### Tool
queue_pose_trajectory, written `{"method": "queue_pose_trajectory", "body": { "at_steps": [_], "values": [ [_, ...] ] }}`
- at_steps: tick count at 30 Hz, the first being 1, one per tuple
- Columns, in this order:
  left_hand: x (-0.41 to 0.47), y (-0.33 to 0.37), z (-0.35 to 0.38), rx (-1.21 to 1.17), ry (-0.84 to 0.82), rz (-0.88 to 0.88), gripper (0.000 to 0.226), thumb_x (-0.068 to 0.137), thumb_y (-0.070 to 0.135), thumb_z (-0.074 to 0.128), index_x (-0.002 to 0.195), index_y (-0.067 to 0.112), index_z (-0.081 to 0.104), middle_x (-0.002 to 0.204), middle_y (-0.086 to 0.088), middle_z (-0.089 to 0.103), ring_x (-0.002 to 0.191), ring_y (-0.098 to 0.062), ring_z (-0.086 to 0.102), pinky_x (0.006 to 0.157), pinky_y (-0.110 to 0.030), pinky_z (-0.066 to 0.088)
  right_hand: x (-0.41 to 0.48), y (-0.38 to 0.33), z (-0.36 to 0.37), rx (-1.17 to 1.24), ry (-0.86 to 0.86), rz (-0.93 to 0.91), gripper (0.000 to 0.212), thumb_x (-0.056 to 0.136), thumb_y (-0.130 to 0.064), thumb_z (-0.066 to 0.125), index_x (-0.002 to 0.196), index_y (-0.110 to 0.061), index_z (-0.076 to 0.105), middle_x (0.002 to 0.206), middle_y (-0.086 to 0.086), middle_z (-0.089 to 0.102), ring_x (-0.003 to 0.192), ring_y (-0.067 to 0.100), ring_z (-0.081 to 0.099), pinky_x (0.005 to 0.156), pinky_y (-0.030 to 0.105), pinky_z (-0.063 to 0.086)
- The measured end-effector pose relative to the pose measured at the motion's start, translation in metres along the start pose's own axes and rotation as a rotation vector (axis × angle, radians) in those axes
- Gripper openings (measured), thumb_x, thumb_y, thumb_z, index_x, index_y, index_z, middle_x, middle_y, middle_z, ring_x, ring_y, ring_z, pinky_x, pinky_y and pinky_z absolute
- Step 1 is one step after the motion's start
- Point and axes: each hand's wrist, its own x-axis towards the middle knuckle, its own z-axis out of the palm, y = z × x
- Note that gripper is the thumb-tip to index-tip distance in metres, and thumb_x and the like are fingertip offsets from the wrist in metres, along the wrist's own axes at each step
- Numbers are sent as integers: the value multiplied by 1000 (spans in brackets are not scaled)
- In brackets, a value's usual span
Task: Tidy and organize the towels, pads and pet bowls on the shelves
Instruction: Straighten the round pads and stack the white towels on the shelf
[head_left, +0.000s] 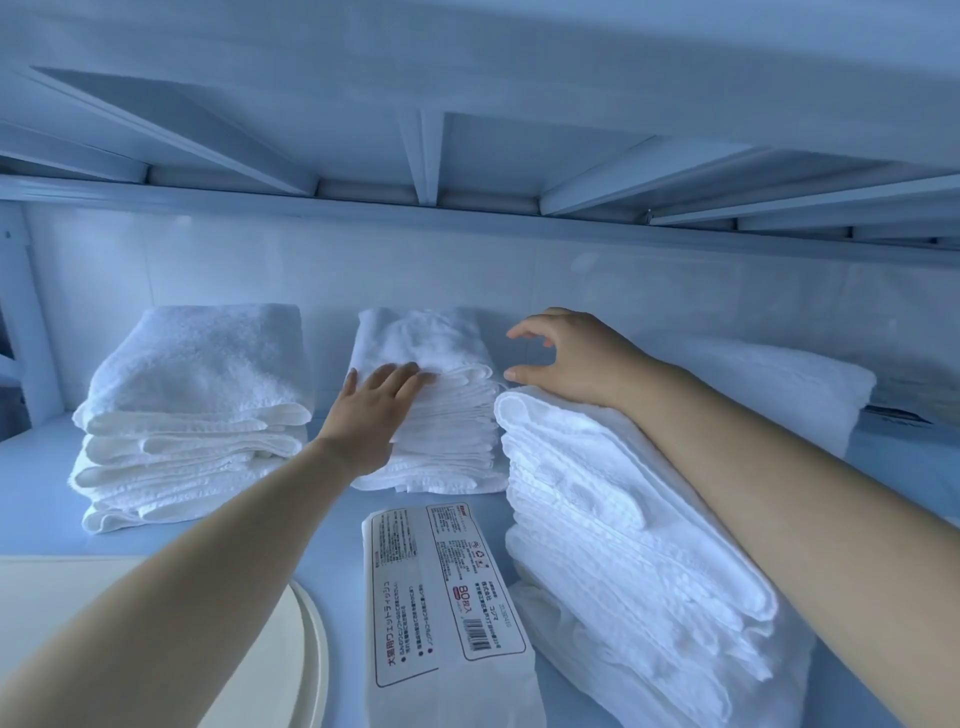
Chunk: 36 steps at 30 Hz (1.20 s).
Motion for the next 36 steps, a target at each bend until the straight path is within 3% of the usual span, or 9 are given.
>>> {"method": "queue_pose_trajectory", "body": {
  "at_steps": [6, 10, 16, 20, 23, 26, 30, 34, 36],
  "values": [
    [-6, 13, -18, -197, 50, 44, 84, 74, 36, 72, 143, 27, 24, 146, 3, 26, 137, -19, 23, 111, -51, 22, -2, -1, -3, -6, 85, 0, 39, 81, -41, 66, 116, -26, 59, 111, -6, 59, 103, 13, 53, 87, 29, 43],
    [-13, 29, -40, -455, 229, 97, 71, 76, 34, 70, 137, 24, 36, 141, 4, 36, 128, -18, 38, 100, -36, 39, -8, 3, -15, 30, 219, 17, 25, 81, -38, 67, 103, -25, 65, 97, -9, 63, 86, 9, 52, 78, 24, 41],
    [-23, 62, -84, -708, 283, 230, 65, 75, 12, 66, 133, 27, 42, 135, 6, 42, 121, 1, 37, 96, -1, 24, -37, 17, -35, 37, 216, 22, 16, 82, -36, 66, 93, -24, 68, 95, -7, 65, 87, 10, 56, 75, 23, 41],
    [-39, 87, -109, -706, 148, 329, 81, 62, 12, 55, 131, 47, 33, 137, 14, 39, 124, 6, 35, 99, -5, 27, -67, 19, -48, 80, 128, -78, 14, 85, -35, 62, 91, -25, 70, 93, -11, 66, 89, 7, 57, 78, 21, 42],
    [-47, 106, -116, -635, 48, 335, 83, 63, 25, 65, 133, 52, 29, 139, 22, 32, 127, 4, 31, 100, -12, 29, -89, 29, -58, 84, 115, -133, 15, 86, -33, 62, 92, -23, 70, 94, -10, 67, 90, 5, 57, 83, 21, 42],
    [-49, 125, -115, -579, 58, 287, 93, 55, 53, 78, 131, 55, 23, 135, 29, 28, 124, 7, 25, 98, -8, 20, -108, 44, -64, 82, 135, -172, 16, 86, -35, 61, 94, -23, 70, 100, -9, 67, 97, 5, 58, 88, 21, 42],
    [-57, 144, -114, -594, 89, 147, 101, 47, 55, 85, 128, 54, 24, 129, 30, 30, 116, 5, 27, 95, -18, 26, -137, 64, -69, 108, 147, -186, 25, 89, -34, 58, 109, -23, 68, 122, -8, 60, 118, 5, 49, 99, 14, 30],
    [-65, 154, -121, -586, 57, 85, 102, 41, 65, 78, 128, 56, 25, 132, 25, 32, 119, 1, 32, 97, -23, 30, -168, 82, -61, -36, 178, -38, 37, 93, -47, 42, 128, -39, 49, 146, -8, 34, 138, 12, 20, 114, 44, 11],
    [-68, 162, -127, -556, 51, 52, 106, 43, 55, 85, 133, 47, 30, 131, 23, 32, 116, 1, 31, 93, -23, 30, -181, 85, -51, 49, 135, 26, 40, 94, -48, 37, 134, -42, 39, 152, -11, 19, 141, 10, 3, 112, 56, 10]
  ]
}}
